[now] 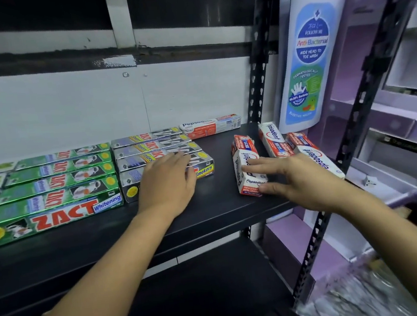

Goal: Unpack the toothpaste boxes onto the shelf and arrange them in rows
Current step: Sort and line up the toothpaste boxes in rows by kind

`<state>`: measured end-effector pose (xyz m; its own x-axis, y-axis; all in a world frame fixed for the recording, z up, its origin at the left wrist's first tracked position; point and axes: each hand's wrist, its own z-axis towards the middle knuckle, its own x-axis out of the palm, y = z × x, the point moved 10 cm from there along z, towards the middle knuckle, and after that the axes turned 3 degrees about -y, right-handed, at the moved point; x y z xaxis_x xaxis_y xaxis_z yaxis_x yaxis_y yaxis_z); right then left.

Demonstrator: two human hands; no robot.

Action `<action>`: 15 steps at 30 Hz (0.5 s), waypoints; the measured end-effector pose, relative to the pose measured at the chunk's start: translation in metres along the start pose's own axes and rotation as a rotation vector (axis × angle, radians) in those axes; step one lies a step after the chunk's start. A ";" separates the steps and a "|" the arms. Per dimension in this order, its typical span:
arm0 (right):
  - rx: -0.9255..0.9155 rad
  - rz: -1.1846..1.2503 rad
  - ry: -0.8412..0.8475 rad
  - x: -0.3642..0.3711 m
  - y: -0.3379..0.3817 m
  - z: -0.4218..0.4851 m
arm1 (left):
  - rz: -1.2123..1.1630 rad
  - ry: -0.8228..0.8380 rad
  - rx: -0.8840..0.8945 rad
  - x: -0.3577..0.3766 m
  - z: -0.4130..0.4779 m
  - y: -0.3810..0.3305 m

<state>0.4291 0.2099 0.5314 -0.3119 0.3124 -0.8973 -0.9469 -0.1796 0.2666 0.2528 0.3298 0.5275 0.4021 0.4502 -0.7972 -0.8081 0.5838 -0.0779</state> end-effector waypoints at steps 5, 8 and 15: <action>0.008 -0.156 -0.072 0.013 0.003 0.032 | 0.001 0.004 -0.010 0.001 0.000 0.001; 0.026 -0.193 -0.090 0.022 -0.003 0.053 | -0.008 0.003 -0.014 0.000 -0.001 0.000; 0.078 -0.233 -0.096 0.044 -0.018 0.110 | 0.004 0.027 -0.018 0.002 -0.001 0.000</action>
<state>0.4240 0.3297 0.5260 -0.0867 0.4250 -0.9010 -0.9961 -0.0208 0.0861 0.2535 0.3303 0.5254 0.3875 0.4342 -0.8132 -0.8172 0.5700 -0.0850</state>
